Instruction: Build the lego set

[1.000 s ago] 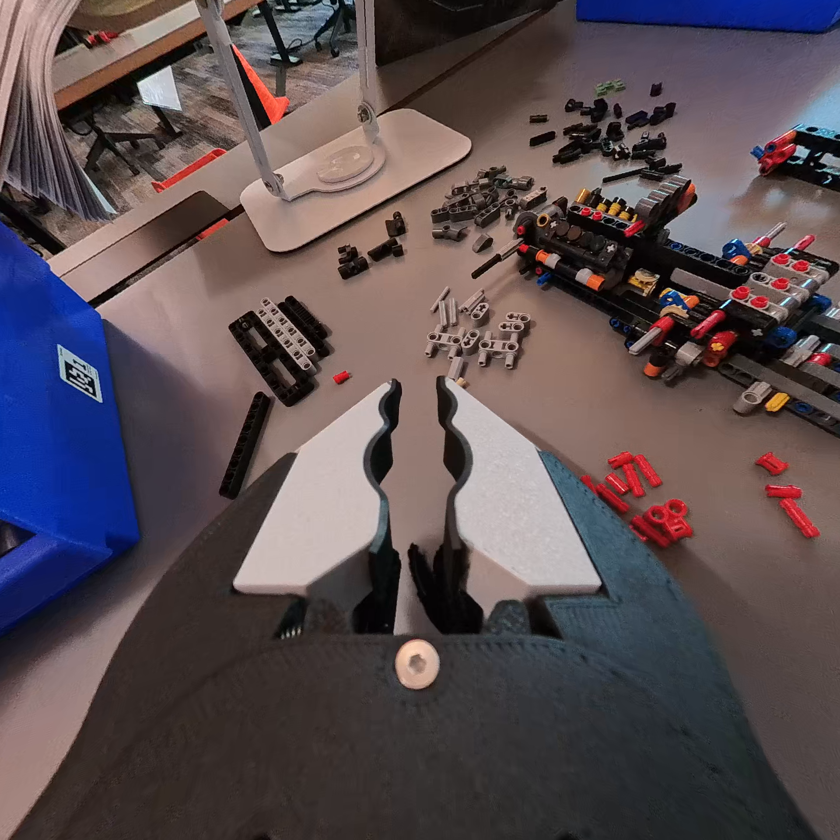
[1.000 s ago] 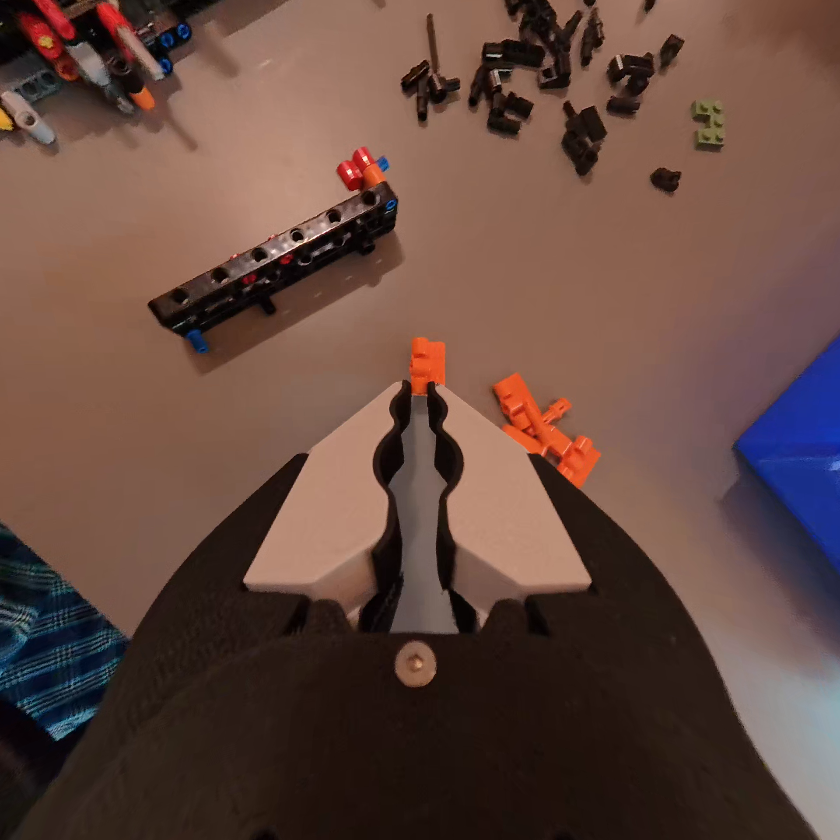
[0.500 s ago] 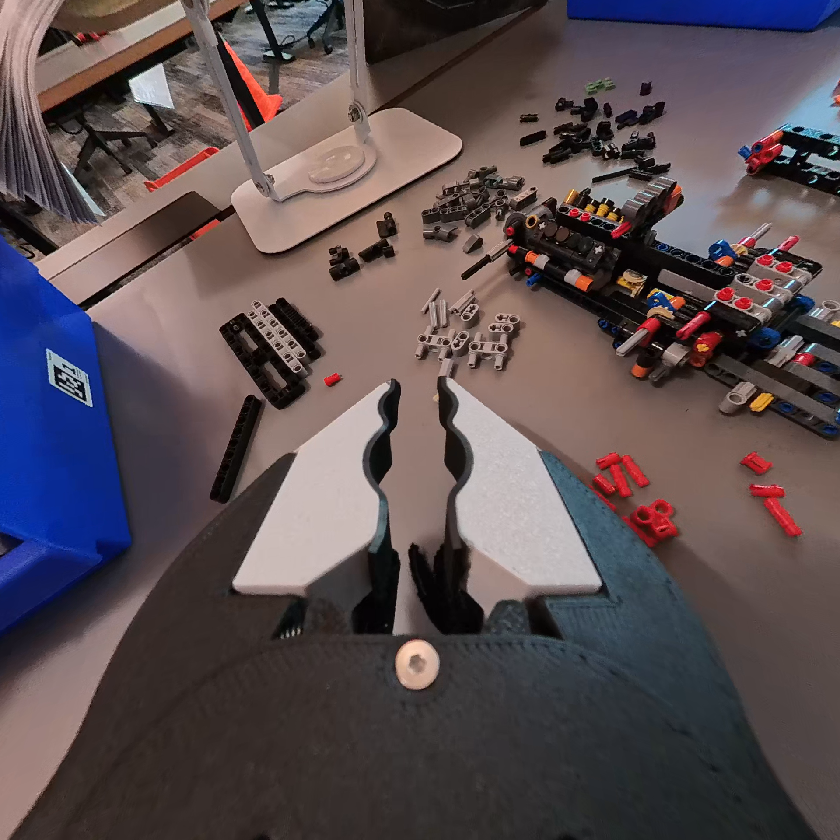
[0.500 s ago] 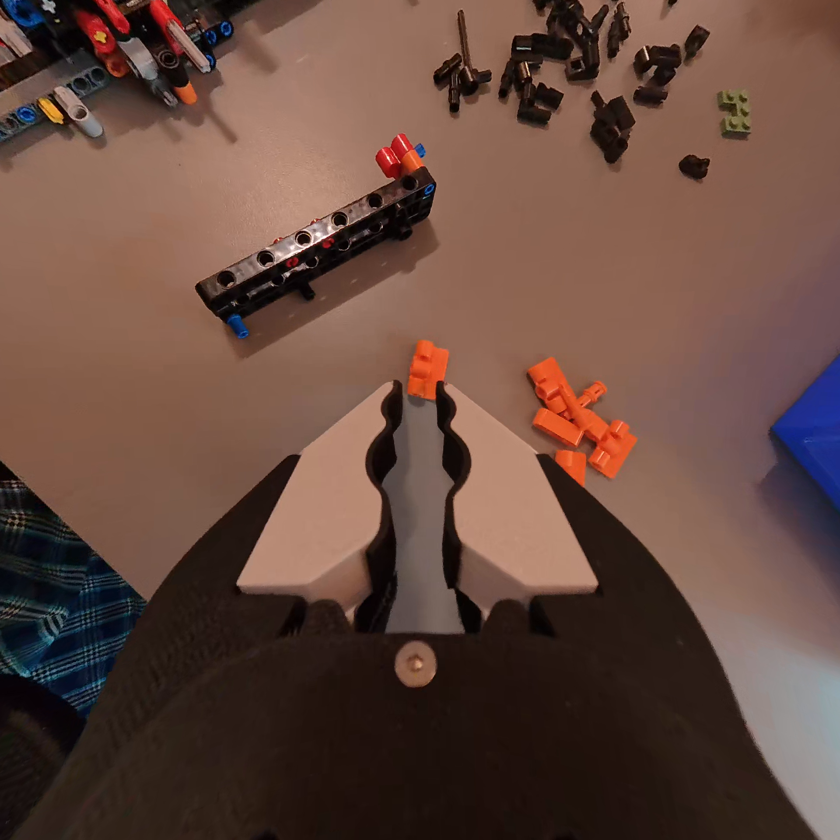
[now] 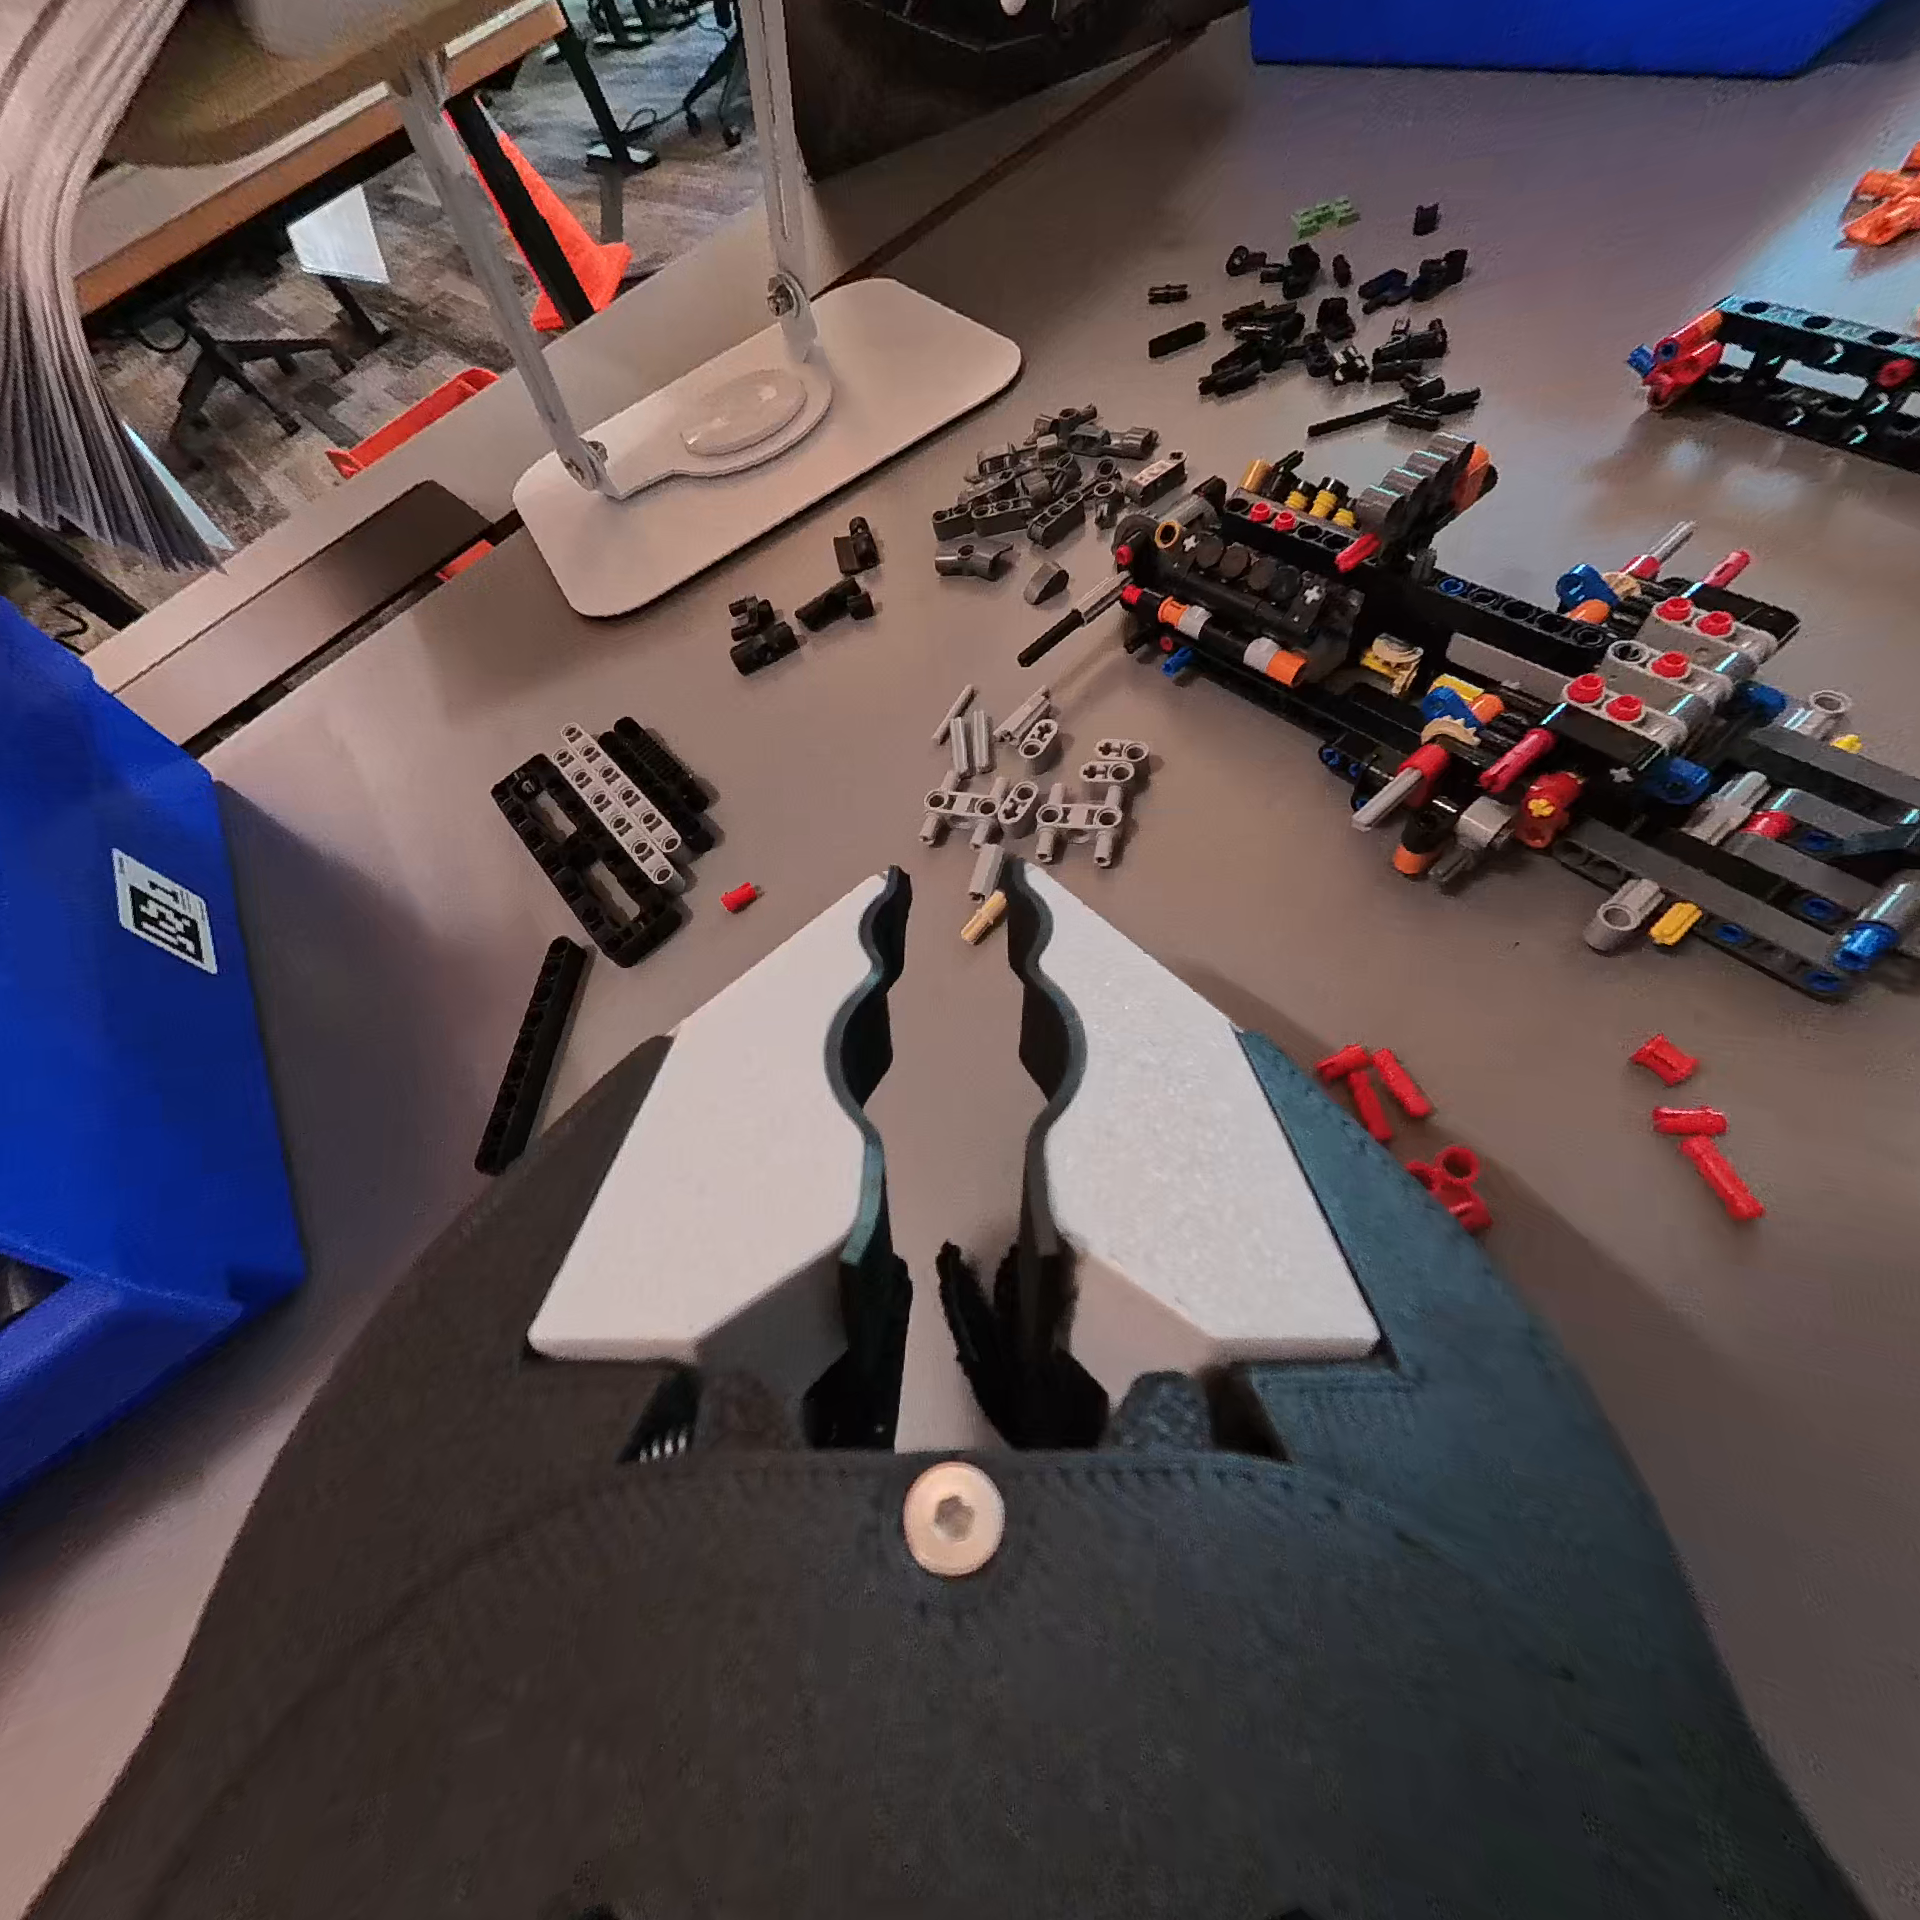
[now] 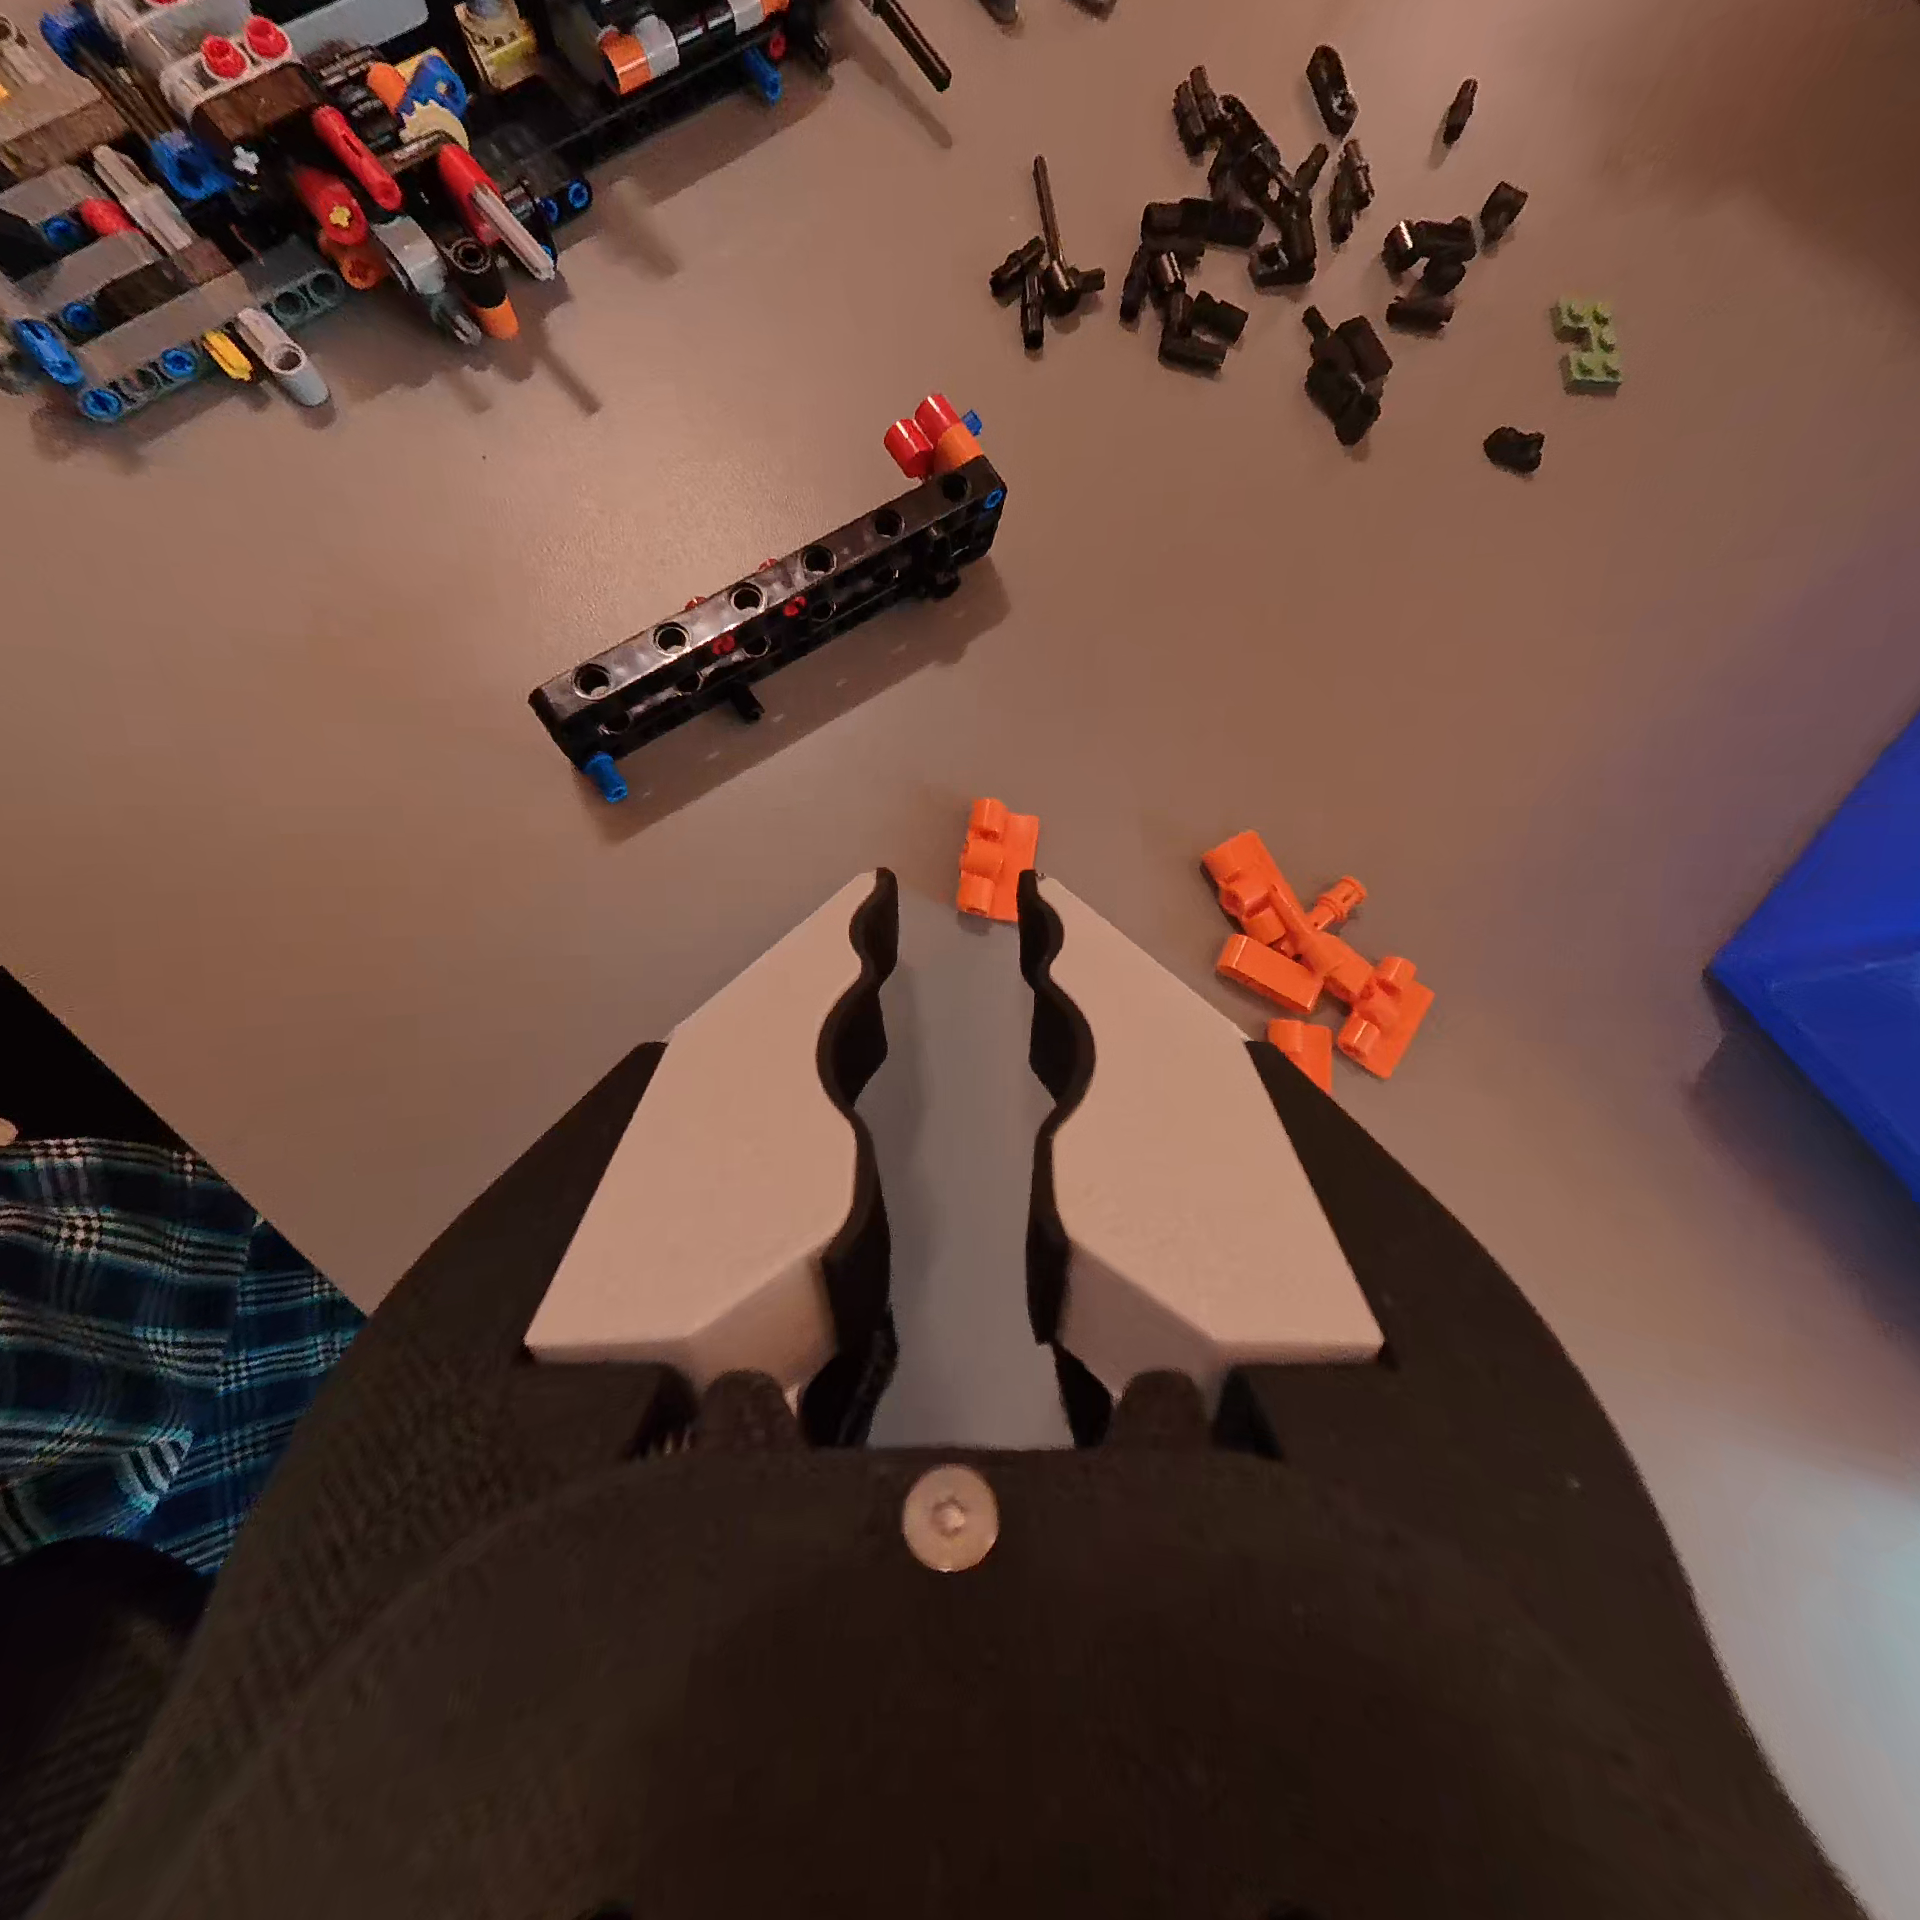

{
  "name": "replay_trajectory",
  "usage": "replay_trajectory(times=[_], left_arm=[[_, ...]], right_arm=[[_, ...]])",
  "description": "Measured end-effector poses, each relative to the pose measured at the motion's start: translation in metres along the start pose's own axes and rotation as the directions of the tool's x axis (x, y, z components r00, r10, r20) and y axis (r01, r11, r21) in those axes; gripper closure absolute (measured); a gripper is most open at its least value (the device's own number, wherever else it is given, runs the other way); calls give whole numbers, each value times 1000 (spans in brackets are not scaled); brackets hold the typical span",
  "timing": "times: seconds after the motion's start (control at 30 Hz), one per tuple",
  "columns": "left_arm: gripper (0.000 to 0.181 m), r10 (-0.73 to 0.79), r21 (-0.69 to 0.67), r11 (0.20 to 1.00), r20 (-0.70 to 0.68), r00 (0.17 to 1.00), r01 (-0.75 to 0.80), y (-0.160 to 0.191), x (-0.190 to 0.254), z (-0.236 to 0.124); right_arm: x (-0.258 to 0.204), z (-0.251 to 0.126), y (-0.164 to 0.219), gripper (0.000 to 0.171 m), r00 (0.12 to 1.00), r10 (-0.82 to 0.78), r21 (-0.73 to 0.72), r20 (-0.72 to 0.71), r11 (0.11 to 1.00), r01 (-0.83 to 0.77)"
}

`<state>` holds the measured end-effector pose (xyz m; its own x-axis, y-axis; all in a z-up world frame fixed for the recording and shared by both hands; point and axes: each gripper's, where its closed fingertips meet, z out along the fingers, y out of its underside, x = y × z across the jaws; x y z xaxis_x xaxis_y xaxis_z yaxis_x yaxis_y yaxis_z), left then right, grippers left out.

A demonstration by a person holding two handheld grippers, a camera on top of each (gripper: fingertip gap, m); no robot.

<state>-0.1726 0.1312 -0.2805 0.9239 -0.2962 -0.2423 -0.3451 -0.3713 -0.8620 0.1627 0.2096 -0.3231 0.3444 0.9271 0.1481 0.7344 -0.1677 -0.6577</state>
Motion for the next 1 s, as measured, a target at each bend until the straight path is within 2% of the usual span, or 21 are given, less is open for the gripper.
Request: replay_trajectory(times=[0.63,1.0], left_arm=[[155,25,3,1000,-11,1000,-25,-5,11,2],[154,51,21,998,-45,998,-51,-16,24,10]], right_arm=[[-7,-16,-21,144,999,40,92,-25,995,-38],[-21,-40,-30,142,993,112,172,-42,980,-103]])
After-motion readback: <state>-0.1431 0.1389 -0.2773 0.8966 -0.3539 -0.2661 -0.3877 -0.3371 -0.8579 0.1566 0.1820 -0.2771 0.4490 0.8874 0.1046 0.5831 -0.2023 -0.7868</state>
